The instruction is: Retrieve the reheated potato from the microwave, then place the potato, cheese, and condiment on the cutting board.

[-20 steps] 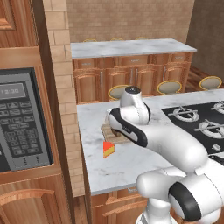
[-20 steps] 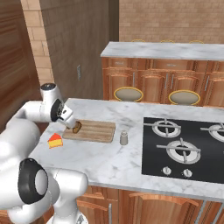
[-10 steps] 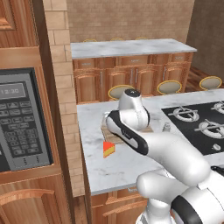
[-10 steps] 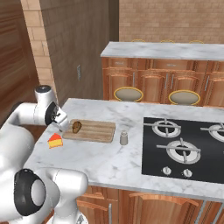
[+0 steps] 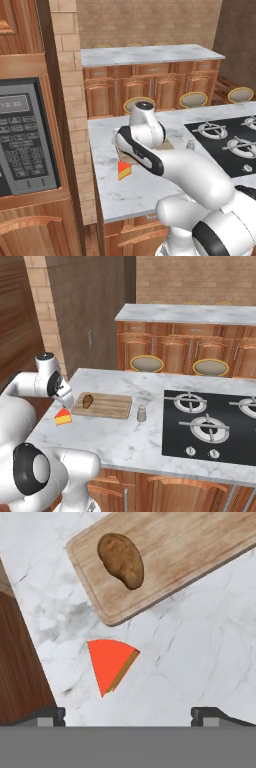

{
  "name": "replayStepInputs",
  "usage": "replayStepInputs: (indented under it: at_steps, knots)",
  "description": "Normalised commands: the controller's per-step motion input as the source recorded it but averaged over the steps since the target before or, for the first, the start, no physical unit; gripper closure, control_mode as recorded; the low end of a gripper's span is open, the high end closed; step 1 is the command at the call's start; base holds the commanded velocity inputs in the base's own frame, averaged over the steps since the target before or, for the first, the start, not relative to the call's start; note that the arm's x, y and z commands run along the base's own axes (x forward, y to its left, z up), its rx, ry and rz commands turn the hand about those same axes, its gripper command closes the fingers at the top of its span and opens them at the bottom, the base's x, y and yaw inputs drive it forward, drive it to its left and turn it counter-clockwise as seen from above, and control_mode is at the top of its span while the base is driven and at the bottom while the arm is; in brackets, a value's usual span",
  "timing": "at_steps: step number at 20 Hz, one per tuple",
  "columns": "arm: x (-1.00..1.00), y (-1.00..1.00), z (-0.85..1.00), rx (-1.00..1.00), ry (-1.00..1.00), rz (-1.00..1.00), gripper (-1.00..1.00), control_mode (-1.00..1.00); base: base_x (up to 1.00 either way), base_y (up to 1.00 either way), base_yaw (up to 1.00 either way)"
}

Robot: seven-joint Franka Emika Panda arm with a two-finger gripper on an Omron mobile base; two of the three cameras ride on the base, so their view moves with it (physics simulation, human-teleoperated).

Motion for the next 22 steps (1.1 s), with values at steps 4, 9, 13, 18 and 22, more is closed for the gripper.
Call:
replayStepInputs:
  at_steps: [4, 9, 13, 18, 22]
  knots:
    - [0.03, 0.15, -0.01, 0.0, 0.06, -0.03, -1.0, -1.0, 0.0, 0.0, 0.0]
    - [0.05, 0.16, -0.06, 0.0, 0.0, 0.0, -1.0, -1.0, 0.0, 0.0, 0.0]
    - [0.1, 0.18, -0.14, -0.01, 0.0, 0.0, -1.0, -1.0, 0.0, 0.0, 0.0]
    - [0.06, 0.13, -0.16, -0.05, 0.0, 0.0, -1.0, -1.0, 0.0, 0.0, 0.0]
    - [0.0, 0.0, -0.14, -0.1, 0.0, 0.0, -1.0, -1.0, 0.0, 0.0, 0.0]
